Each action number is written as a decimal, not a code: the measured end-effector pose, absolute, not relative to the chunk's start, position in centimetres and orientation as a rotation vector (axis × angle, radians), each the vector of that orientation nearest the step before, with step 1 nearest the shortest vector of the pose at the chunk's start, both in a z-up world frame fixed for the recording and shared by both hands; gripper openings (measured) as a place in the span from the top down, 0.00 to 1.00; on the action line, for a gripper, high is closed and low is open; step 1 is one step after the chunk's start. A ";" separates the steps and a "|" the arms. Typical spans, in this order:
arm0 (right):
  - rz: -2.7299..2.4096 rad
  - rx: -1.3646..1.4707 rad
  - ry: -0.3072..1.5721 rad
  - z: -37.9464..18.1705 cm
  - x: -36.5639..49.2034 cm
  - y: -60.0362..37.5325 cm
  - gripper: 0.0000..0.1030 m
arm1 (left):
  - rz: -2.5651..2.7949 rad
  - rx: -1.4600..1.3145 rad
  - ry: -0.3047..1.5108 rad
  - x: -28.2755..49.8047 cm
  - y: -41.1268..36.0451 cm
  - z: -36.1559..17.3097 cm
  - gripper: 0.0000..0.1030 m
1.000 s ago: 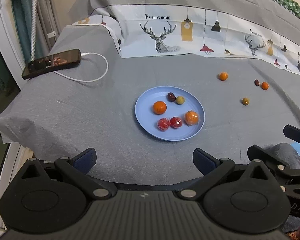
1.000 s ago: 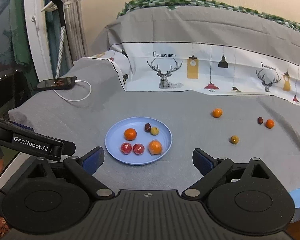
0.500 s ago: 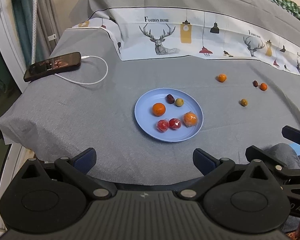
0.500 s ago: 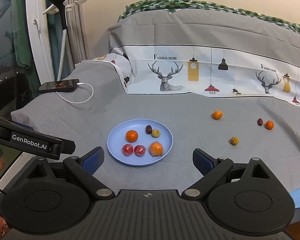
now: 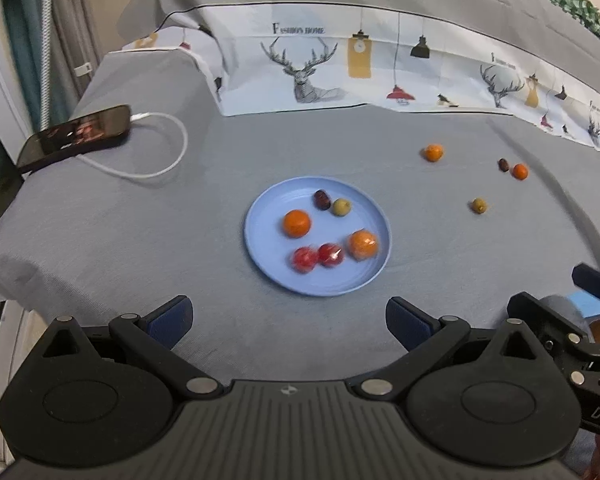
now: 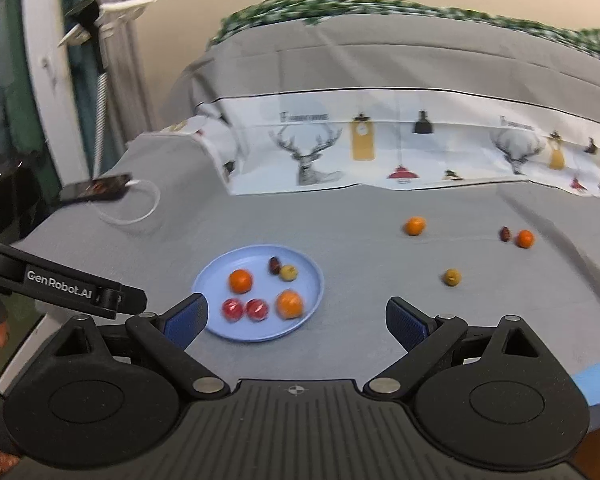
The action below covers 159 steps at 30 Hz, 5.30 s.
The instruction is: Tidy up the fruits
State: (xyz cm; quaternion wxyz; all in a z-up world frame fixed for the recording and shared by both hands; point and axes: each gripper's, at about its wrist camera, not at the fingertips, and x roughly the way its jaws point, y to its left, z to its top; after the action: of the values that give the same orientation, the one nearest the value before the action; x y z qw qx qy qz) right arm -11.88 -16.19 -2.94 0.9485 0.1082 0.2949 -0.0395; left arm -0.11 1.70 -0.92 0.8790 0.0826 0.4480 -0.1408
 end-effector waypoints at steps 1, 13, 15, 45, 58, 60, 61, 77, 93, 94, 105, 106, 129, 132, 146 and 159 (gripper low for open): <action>-0.089 0.234 0.601 -3.0 -11.9 -16.6 0.07 | -0.304 0.175 0.936 0.1 1.3 -0.9 0.00; -0.203 0.315 0.585 -4.0 -11.4 -22.3 0.06 | -0.382 0.209 0.947 3.3 -5.3 -0.8 0.00; -0.226 0.316 0.578 -4.1 -11.2 -23.5 0.05 | -0.397 0.205 0.958 4.1 -6.6 -1.0 0.00; -0.640 0.346 0.742 -18.8 3.1 -49.9 0.05 | -0.539 0.336 1.030 23.2 -31.8 -15.5 0.00; -0.710 0.299 0.754 -26.9 10.0 -55.7 0.01 | -0.600 0.410 1.087 29.3 -36.2 -22.2 0.00; -0.669 0.283 0.739 -27.1 11.1 -55.4 0.01 | -0.598 0.399 1.078 29.8 -36.3 -22.2 0.00; -0.658 0.280 0.736 -27.1 11.7 -55.3 0.01 | -0.595 0.396 1.076 30.0 -36.4 -22.2 0.00; -0.631 0.252 0.747 -22.9 10.3 -53.5 0.65 | -0.695 0.385 0.957 27.3 -34.9 -17.6 0.63; -0.314 0.287 0.452 -3.9 -6.0 -35.5 0.65 | -0.643 0.284 0.836 10.1 -18.5 -0.7 0.63; -0.287 0.285 0.453 -3.3 -6.9 -34.2 0.65 | -0.634 0.272 0.832 9.1 -17.2 0.0 0.63; -0.067 0.184 0.502 -1.9 -14.0 -19.9 0.65 | -0.517 0.224 0.827 0.2 -4.5 2.2 0.63; -0.045 0.179 0.515 -2.1 -14.4 -18.9 0.65 | -0.511 0.227 0.834 -0.3 -3.9 2.0 0.63; 0.059 0.106 0.524 -0.6 -15.2 -13.7 0.65 | -0.439 0.115 0.806 -4.9 2.6 2.4 0.64; 0.054 0.113 0.531 -0.7 -15.1 -13.8 0.65 | -0.444 0.119 0.806 -4.9 2.5 2.2 0.64; 0.036 0.150 0.574 -2.0 -13.4 -14.2 0.65 | -0.441 0.119 0.824 -3.0 1.6 1.5 0.63; 0.037 0.162 0.616 -3.5 -9.0 -14.9 0.65 | -0.386 0.097 0.870 1.9 2.1 0.1 0.63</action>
State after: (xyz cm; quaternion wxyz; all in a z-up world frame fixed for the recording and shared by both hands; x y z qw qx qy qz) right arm -9.04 -14.88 -3.55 0.9496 0.0795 0.3027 0.0184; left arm 1.89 2.10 0.11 0.8877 0.0465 0.4187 -0.1857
